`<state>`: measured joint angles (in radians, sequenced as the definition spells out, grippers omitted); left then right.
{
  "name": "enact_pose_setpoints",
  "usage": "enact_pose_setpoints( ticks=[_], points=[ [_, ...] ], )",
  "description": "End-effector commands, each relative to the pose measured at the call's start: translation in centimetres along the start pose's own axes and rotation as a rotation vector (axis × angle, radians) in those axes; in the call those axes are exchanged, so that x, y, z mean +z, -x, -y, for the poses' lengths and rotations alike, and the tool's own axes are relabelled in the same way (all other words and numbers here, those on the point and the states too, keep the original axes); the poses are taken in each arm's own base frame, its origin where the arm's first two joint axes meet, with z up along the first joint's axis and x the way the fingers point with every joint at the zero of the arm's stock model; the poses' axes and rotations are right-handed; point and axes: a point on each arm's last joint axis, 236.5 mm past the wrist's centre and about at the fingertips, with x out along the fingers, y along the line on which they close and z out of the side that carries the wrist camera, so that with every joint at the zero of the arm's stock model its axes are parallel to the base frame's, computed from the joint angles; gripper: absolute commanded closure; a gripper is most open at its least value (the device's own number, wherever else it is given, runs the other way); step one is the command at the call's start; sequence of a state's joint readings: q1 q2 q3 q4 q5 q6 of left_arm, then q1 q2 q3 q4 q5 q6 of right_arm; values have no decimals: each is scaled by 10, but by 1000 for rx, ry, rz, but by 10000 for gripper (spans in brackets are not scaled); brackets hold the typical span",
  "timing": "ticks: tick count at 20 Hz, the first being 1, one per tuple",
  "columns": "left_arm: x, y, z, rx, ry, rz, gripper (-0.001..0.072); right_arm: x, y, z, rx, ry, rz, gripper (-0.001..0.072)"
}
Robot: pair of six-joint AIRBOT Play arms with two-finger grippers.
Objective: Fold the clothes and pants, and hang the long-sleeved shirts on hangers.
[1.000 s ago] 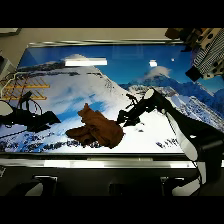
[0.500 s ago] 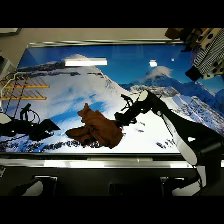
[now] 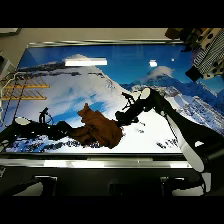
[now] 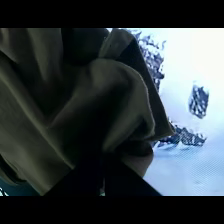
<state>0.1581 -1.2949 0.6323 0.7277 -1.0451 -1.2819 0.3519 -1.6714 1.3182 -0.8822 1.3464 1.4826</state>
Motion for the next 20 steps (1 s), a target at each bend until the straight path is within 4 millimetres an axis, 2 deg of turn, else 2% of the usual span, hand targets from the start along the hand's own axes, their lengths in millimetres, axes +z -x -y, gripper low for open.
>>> enact_pose_setpoints(
  ticks=[1,2,3,4,5,6,8,9,10,12,14,16,18,20],
  points=[
    [4,-17,5,3,-21,17,76,-5,8,-4,-10,-5,-1,682],
    [3,-19,6,6,-25,15,116,-6,10,-5,-9,-2,3,682],
    [3,-21,5,8,-24,13,120,-6,12,-7,-8,2,8,682],
    [3,-21,5,8,-25,15,299,-7,14,-9,-8,0,10,682],
    [5,-19,5,6,-24,18,562,-8,17,-11,-7,5,13,682],
    [6,-17,9,-5,-47,15,687,-8,20,-14,-6,12,21,682],
    [15,-4,27,-36,-97,31,686,-6,30,-20,-7,32,60,682],
    [24,8,42,-53,-137,58,687,-3,39,-24,-17,52,101,682],
    [35,23,58,-70,-178,95,687,2,51,-28,-36,78,158,683],
    [58,66,96,-108,-261,193,687,12,85,-41,-70,129,305,683],
    [79,122,134,-134,-321,317,687,18,139,-62,-115,182,502,683],
    [92,187,167,-125,-370,460,688,14,210,-90,-153,236,728,683],
    [91,255,198,-110,-424,605,688,-11,287,-133,-153,334,950,683],
    [72,314,239,-135,-499,736,687,-49,347,-177,-98,425,1126,683]
  ],
)
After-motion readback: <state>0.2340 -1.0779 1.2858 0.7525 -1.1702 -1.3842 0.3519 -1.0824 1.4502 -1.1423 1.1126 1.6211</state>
